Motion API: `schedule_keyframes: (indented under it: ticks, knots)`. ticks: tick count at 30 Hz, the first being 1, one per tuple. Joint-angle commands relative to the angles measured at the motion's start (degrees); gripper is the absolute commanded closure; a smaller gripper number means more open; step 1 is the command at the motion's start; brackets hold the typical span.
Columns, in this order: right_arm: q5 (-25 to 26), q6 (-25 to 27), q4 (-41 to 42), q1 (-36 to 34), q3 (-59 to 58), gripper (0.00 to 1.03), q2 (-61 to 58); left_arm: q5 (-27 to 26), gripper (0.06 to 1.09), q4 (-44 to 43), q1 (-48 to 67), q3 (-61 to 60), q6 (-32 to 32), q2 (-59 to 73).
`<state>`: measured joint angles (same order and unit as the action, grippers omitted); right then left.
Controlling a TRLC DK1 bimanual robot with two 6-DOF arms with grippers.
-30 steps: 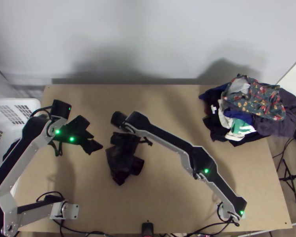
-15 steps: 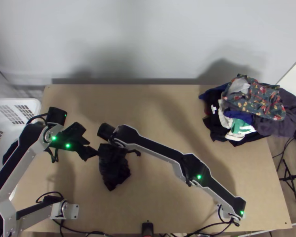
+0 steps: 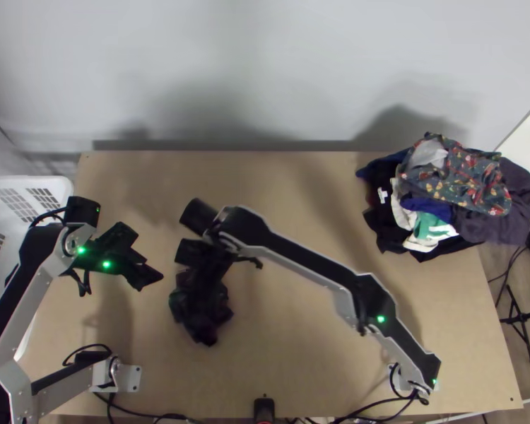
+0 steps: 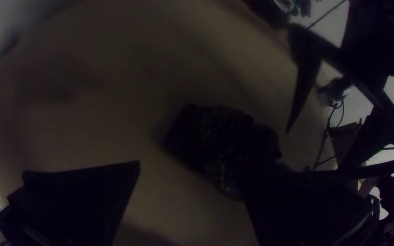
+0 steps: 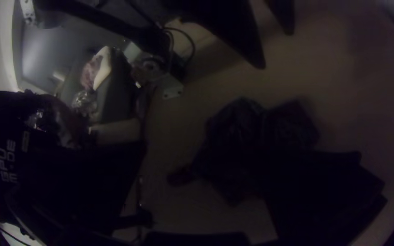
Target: Fold the t-shirt
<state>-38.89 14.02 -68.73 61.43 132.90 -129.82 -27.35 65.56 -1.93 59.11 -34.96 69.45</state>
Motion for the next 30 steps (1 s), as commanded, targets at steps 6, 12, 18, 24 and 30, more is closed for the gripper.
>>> schedule_keyframes:
  ticks: [6, 12, 18, 24, 30]
  knots:
    - [-0.74, 0.83, -7.03, -12.12, -9.41, 0.06, 6.77, -2.27, 0.10, 3.87, 17.05, 2.59, 4.55, -0.19]
    - [-0.92, 1.89, -7.21, -18.45, -20.14, 0.07, 8.88, -2.79, 0.10, 0.09, 27.86, 2.59, 12.55, 1.21]
    - [-1.18, 2.77, -6.68, -18.89, -23.74, 0.07, 11.08, 0.99, 0.10, -10.36, 31.91, -1.90, 17.82, 5.78]
    - [-1.18, 3.64, -6.59, -18.01, -25.24, 0.07, 12.92, 5.12, 0.10, -14.67, 30.67, -4.36, 17.73, 12.11]
    - [-1.18, 4.44, -6.42, -18.27, -27.17, 0.07, 13.98, 8.28, 0.10, -10.10, 31.11, -9.45, 17.38, 13.25]
